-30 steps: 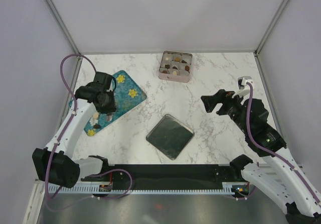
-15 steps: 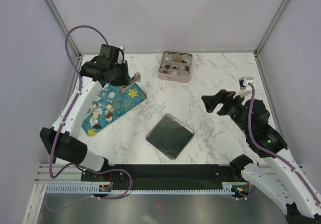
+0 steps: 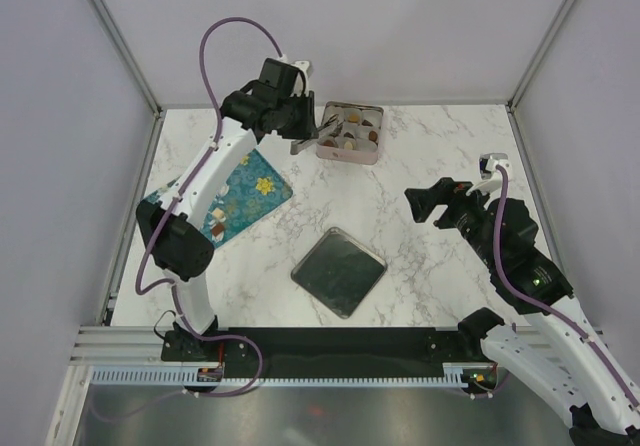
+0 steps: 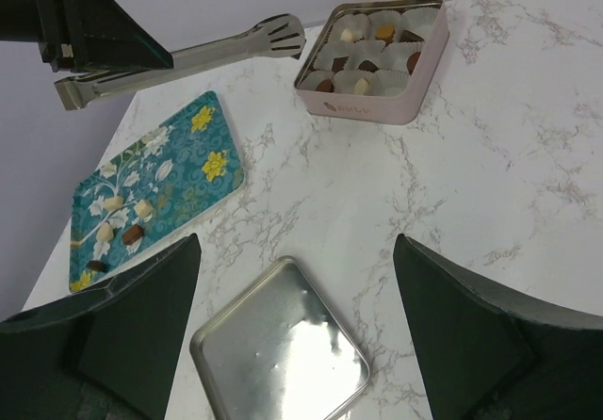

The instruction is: Pack the chocolate

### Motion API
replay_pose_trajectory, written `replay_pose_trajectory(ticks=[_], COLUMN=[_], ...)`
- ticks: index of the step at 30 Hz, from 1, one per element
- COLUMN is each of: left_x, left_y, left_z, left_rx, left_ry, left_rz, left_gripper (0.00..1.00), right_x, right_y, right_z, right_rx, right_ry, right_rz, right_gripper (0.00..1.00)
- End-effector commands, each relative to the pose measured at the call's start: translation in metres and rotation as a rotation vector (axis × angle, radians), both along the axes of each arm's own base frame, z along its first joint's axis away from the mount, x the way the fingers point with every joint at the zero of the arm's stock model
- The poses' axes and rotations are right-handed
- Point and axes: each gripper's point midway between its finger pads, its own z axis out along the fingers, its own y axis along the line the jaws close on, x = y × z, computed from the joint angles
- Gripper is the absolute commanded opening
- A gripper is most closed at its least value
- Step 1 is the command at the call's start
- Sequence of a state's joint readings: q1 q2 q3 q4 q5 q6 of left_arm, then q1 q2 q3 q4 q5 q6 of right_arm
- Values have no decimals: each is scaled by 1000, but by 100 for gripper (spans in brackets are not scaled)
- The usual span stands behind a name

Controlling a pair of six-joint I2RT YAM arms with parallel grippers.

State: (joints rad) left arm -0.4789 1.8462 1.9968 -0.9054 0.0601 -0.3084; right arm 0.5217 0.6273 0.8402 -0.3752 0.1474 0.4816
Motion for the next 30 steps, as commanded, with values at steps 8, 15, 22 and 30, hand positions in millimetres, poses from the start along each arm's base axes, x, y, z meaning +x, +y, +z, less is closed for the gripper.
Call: replay_pose_trajectory(ticks=[8, 15, 22, 30], left_x=[29, 36, 42, 37], left_y=[-80, -104, -96, -87], left_z=[23, -17, -47, -63], left_rx=[-89, -27, 38, 75], left_ry=[-204, -199, -166, -142], left_rz=[-191, -231, -188, -181], left_gripper=[24, 24, 24, 25], right_x=[4, 4, 5, 7], right_y=[-7, -11, -12, -13], right_z=[-1, 1, -2, -5], right_rx=[-25, -34, -49, -57], right_ry=[-13, -19, -14, -9], right_rz=[-37, -56, -63, -69], right_gripper=[92, 92, 92, 92])
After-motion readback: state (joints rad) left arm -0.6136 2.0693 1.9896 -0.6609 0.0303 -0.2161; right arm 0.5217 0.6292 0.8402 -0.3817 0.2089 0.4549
